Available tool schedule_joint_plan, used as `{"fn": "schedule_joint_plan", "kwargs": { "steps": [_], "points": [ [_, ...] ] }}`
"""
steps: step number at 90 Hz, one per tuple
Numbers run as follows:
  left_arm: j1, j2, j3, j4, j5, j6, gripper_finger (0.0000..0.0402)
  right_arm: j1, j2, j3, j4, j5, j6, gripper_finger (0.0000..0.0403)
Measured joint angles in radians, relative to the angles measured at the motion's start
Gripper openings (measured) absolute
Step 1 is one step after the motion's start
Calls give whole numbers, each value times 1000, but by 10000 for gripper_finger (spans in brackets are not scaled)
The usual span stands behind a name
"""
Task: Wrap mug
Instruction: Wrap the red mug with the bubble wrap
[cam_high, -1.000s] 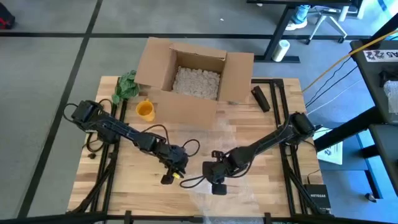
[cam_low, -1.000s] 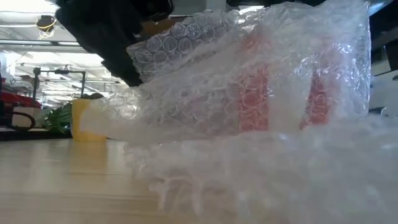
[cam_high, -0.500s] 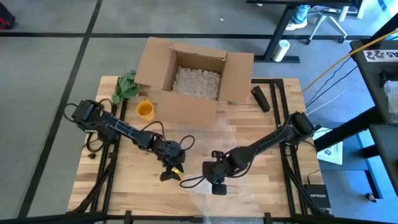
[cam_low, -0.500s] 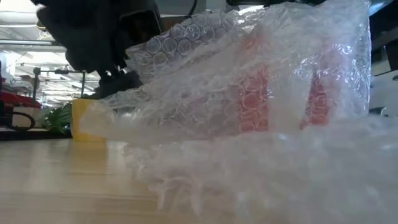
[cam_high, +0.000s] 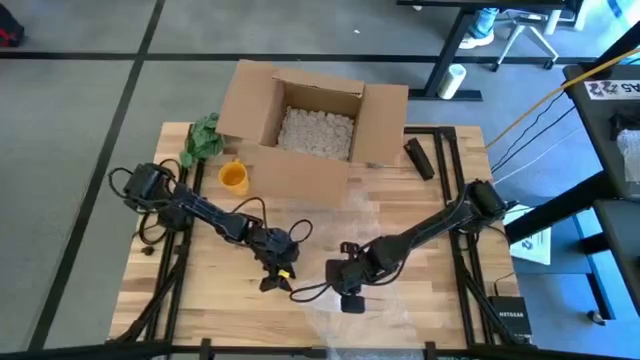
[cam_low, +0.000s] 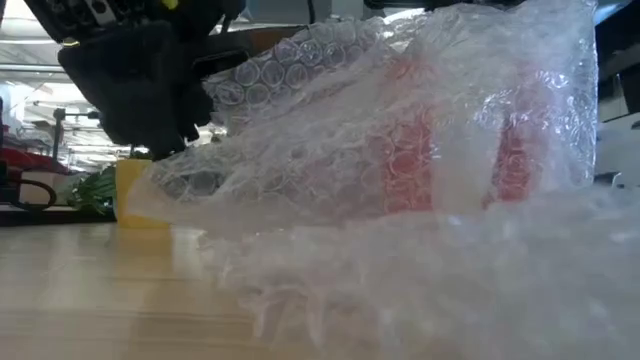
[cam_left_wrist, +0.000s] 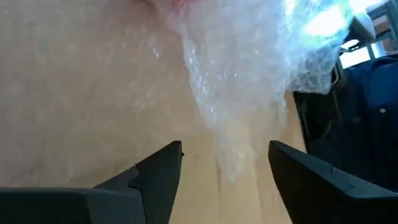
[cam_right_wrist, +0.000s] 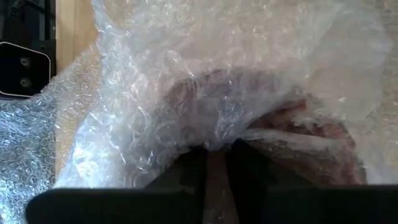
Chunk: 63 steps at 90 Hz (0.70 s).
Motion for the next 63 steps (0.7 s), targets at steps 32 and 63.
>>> {"fn": "schedule_joint_plan", "kwargs": {
  "steps": [32, 63],
  "points": [
    [-19, 83, 2, 162, 74, -41, 224, 0, 0, 0, -4, 0, -2, 44],
    [-30, 129, 10, 241, 75, -23, 212, 0, 0, 0, -6, 0, -3, 44]
  ]
}}
